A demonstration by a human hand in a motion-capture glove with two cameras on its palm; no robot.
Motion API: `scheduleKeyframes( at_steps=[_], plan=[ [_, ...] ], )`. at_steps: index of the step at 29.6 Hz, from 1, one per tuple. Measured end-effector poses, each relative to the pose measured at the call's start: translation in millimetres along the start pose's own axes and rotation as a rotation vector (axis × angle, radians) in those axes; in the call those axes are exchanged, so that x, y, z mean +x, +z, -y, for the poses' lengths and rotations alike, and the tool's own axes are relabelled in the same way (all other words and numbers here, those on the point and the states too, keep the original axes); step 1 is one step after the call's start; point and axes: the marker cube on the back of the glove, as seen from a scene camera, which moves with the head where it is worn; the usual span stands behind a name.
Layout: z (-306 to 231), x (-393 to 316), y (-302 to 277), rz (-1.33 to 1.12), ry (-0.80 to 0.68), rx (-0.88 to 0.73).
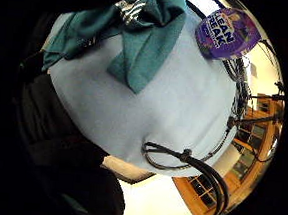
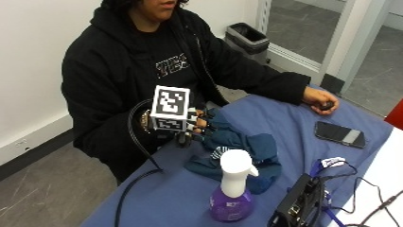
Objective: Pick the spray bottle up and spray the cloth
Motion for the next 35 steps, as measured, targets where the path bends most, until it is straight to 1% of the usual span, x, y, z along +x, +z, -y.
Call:
scheduleKeyframes(
  at_steps=[5,10,18,22,35],
  plan=[
    [31,-1,-6,0.007,0.029,0.043],
    [-3,4,-7,-0.003,0.008,-0.024],
    [-4,5,-7,-0.004,0.004,-0.031],
    [-3,10,-15,-0.004,0.008,-0.020],
    [-9,26,-10,0.027,0.058,0.037]
  ],
)
